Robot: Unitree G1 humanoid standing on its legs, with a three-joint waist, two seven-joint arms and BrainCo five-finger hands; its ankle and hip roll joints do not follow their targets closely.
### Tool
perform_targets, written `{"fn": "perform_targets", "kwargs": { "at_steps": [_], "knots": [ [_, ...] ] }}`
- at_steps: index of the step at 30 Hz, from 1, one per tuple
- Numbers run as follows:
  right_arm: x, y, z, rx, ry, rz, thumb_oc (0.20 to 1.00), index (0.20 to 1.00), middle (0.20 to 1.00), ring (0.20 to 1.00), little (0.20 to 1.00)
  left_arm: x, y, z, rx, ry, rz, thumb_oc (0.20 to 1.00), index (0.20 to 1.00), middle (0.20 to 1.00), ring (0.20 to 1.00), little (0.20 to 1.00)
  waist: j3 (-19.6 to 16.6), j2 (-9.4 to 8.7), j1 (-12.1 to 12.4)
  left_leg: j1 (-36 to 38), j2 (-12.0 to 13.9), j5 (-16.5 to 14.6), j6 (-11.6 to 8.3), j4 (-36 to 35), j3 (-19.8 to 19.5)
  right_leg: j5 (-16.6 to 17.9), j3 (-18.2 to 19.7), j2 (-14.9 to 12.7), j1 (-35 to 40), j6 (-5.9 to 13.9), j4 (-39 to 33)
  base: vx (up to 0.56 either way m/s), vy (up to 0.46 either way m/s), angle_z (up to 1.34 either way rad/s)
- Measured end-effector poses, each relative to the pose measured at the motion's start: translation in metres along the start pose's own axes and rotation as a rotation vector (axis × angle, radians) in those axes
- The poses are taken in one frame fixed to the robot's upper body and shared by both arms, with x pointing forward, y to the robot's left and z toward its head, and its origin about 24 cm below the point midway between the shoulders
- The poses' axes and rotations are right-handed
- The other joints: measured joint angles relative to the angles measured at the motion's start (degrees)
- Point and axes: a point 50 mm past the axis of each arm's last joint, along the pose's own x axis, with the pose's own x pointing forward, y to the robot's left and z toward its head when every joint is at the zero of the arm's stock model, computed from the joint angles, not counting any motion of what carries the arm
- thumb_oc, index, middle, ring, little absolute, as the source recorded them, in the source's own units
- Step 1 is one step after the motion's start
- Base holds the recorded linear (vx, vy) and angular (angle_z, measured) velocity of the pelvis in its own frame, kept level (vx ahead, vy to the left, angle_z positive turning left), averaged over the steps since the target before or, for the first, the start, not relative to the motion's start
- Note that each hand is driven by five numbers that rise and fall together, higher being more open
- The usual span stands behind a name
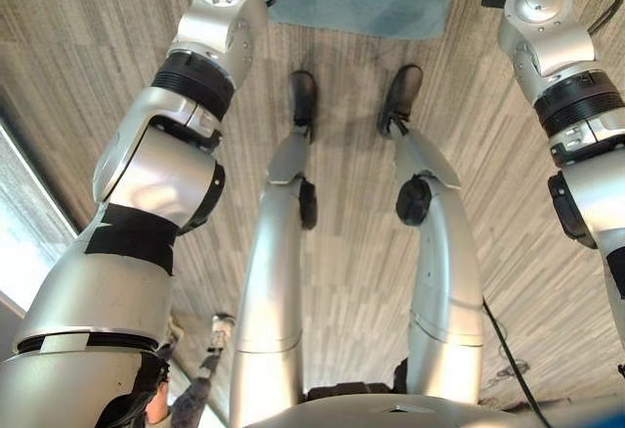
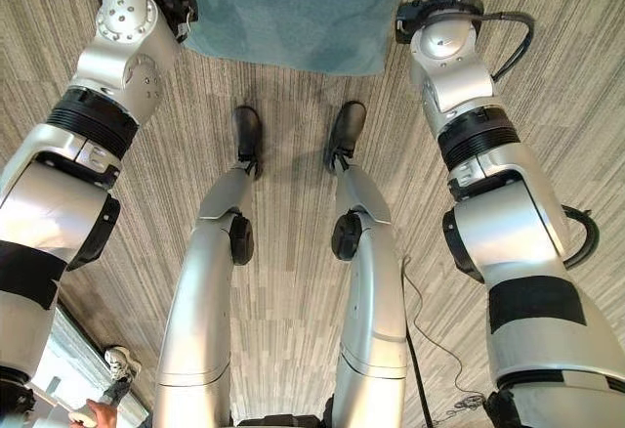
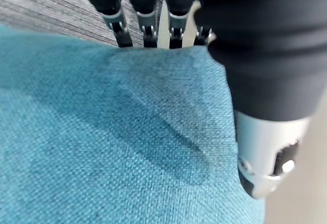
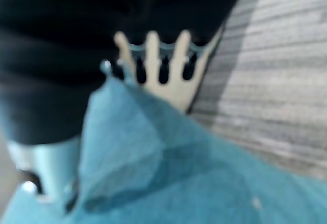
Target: Pick up all the scattered cushions and arrange them neatly on the sofa.
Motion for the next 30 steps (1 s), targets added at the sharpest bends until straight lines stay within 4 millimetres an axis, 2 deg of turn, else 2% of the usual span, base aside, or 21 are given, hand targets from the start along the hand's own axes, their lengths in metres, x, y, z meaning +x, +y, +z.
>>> {"fn": "perform_targets", "kwargs": {
  "at_steps": [11,12,13,14,17,22,28,30],
  "knots": [
    [-0.004,0.018,0.004,0.075,0.03,0.043,1.0,1.0,1.0,1.0,1.0,-0.001,-0.005,0.0,0.003,-0.003,-0.018,1.0,1.0,1.0,1.0,1.0,0.0,0.09,0.52,0.39,-0.09,0.42,-0.27,-0.02,0.15,-0.02,0.17,-0.05,-0.16,-0.17,0.8,0.0,0.0,0.0],
    [-0.005,0.02,0.005,0.095,0.034,0.046,0.815,0.815,0.815,0.815,0.815,-0.001,-0.006,0.0,0.002,-0.004,-0.018,1.0,1.0,1.0,1.0,1.0,0.0,0.09,0.52,0.38,-0.06,0.5,-0.38,0.0,0.13,0.01,0.17,-0.03,-0.21,-0.23,0.93,0.0,0.0,0.0],
    [-0.006,0.022,0.005,0.113,0.038,0.049,0.2,0.2,0.2,0.2,0.2,-0.001,-0.006,0.001,0.0,-0.005,-0.02,0.36,0.36,0.36,0.36,0.36,0.0,0.11,0.57,0.38,-0.05,0.56,-0.46,0.0,0.12,0.02,0.17,-0.04,-0.27,-0.3,1.0,0.0,0.0,0.0],
    [-0.007,0.024,0.006,0.126,0.04,0.053,0.2,0.2,0.2,0.2,0.2,-0.002,-0.007,0.002,-0.003,-0.009,-0.025,0.2,0.2,0.2,0.2,0.2,0.01,0.14,0.73,0.37,-0.05,0.57,-0.49,-0.01,0.12,-0.02,0.17,-0.05,-0.32,-0.37,1.07,0.0,0.0,0.0],
    [-0.005,0.022,0.007,0.181,0.048,0.038,0.2,0.2,0.2,0.2,0.2,-0.002,-0.007,0.004,-0.007,-0.018,-0.029,0.2,0.2,0.2,0.2,0.2,0.01,0.34,1.02,0.36,-0.05,0.57,-0.53,0.0,0.06,-0.16,0.15,-0.04,-0.42,-0.49,1.25,0.0,0.0,0.0],
    [-0.002,0.013,0.008,0.188,0.039,0.015,0.2,0.2,0.2,0.2,0.2,0.002,0.008,0.011,0.012,-0.042,0.004,0.2,0.2,0.2,0.2,0.2,-0.09,0.72,1.4,0.37,-0.03,0.7,-0.7,-0.06,-0.17,-0.22,0.0,-0.09,-0.43,-0.7,1.42,0.0,0.0,0.0],
    [0.003,0.003,0.012,0.181,0.017,0.001,0.2,0.2,0.2,0.2,0.2,0.0,-0.001,0.018,-0.006,-0.069,-0.036,0.2,0.2,0.2,0.2,0.2,-0.09,1.4,1.71,0.72,-0.12,0.88,-0.74,-0.22,-0.14,-0.17,0.01,-0.12,-0.13,-0.73,1.53,0.0,0.0,0.01],
    [0.004,0.0,0.014,0.197,0.013,-0.001,0.2,0.2,0.2,0.2,0.2,-0.002,-0.003,0.022,-0.022,-0.088,-0.053,0.2,0.2,0.2,0.2,0.2,-0.04,1.48,1.55,1.97,-0.41,1.91,-0.84,-2.35,-0.06,0.16,0.08,-0.42,0.59,-0.86,0.45,-0.03,-0.005,0.1]
  ]
}}
